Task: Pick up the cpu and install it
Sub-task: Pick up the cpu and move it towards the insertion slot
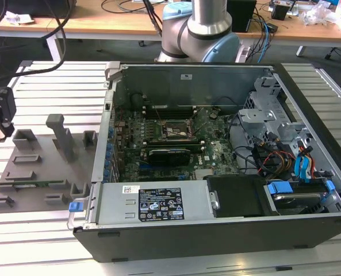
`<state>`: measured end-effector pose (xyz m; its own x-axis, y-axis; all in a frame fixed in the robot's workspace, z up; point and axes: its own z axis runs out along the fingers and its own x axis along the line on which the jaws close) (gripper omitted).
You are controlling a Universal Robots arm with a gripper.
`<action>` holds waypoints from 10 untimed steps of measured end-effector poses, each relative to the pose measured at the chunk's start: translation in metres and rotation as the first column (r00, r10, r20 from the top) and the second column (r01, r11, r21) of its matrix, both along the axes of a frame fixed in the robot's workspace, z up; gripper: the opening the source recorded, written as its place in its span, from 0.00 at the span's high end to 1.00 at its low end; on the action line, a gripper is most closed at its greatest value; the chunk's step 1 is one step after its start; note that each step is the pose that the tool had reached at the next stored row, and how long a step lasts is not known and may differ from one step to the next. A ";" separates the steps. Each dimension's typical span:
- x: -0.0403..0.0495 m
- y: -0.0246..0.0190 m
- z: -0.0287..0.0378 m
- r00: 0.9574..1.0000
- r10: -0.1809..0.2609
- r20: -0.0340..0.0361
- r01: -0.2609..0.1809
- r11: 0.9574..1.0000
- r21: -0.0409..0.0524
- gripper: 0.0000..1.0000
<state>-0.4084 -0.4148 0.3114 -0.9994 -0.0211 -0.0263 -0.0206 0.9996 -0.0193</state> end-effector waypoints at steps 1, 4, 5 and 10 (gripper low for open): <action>0.0000 0.0000 0.0016 1.000 0.000 0.000 0.000 1.000 0.000 0.45; 0.0000 0.0000 0.0078 1.000 0.000 0.000 0.000 1.000 0.000 0.45; 0.0000 0.0000 0.0109 1.000 0.000 0.000 0.000 1.000 0.000 0.45; 0.0000 0.0000 0.0227 1.000 0.000 0.000 0.000 1.000 0.000 0.45</action>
<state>-0.4084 -0.4148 0.3341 -0.9994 -0.0210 -0.0264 -0.0205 0.9996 -0.0192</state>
